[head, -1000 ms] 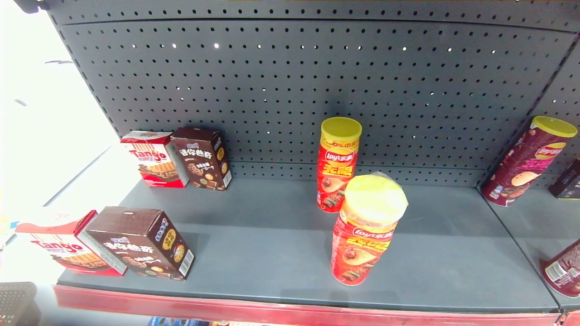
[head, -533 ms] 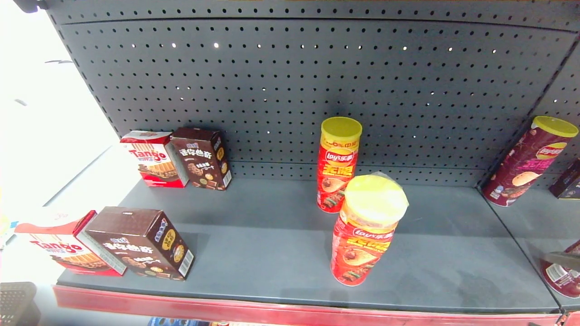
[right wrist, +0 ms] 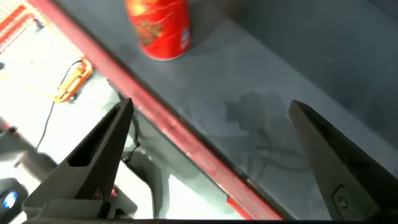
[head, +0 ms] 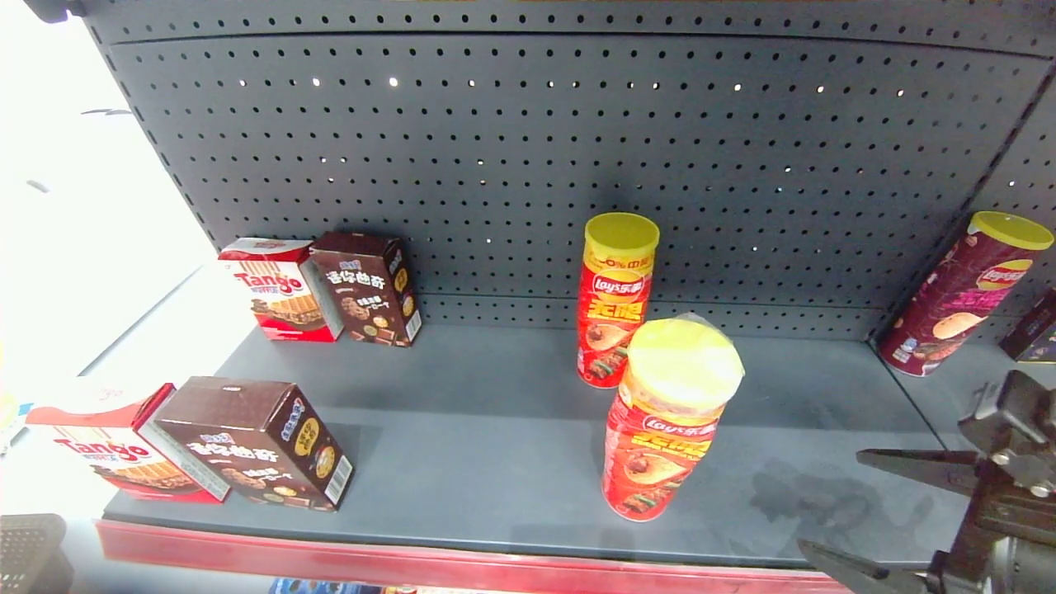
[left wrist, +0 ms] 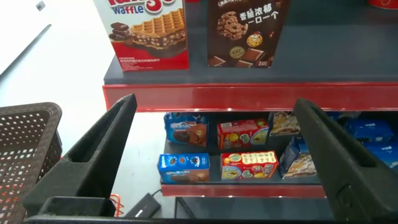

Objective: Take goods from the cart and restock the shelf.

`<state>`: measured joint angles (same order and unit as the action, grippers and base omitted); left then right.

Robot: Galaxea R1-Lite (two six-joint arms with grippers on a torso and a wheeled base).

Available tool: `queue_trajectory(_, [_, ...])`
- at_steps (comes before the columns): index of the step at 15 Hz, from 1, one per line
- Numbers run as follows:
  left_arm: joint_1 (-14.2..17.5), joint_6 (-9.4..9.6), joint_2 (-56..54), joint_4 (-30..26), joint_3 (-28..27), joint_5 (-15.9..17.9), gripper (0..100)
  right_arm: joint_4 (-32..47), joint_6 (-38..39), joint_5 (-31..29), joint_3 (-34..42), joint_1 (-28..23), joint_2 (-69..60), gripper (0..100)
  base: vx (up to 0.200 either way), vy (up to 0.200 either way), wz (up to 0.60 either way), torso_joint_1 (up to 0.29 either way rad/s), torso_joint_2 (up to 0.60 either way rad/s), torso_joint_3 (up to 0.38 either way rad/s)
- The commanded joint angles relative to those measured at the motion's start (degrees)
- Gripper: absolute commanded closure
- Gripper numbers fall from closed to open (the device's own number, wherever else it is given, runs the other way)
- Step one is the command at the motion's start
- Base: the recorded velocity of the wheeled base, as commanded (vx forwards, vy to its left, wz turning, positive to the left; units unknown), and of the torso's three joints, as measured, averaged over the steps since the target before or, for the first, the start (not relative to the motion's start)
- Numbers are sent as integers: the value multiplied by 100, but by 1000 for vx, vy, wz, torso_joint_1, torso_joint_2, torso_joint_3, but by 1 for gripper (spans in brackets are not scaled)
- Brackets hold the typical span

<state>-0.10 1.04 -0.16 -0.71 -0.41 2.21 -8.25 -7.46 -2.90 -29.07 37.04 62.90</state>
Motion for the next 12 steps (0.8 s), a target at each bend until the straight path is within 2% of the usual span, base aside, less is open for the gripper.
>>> queue_trajectory(1, [1, 2, 16, 0, -2, -1, 0, -54, 34, -70, -107, -3, 548, 0, 0, 0, 0, 0, 0, 0])
queue_trajectory(12, [1, -25, 16, 0, 6, -36, 0, -54, 25, -325, -916, -21, 1576, 0, 0, 0, 0, 0, 0, 0])
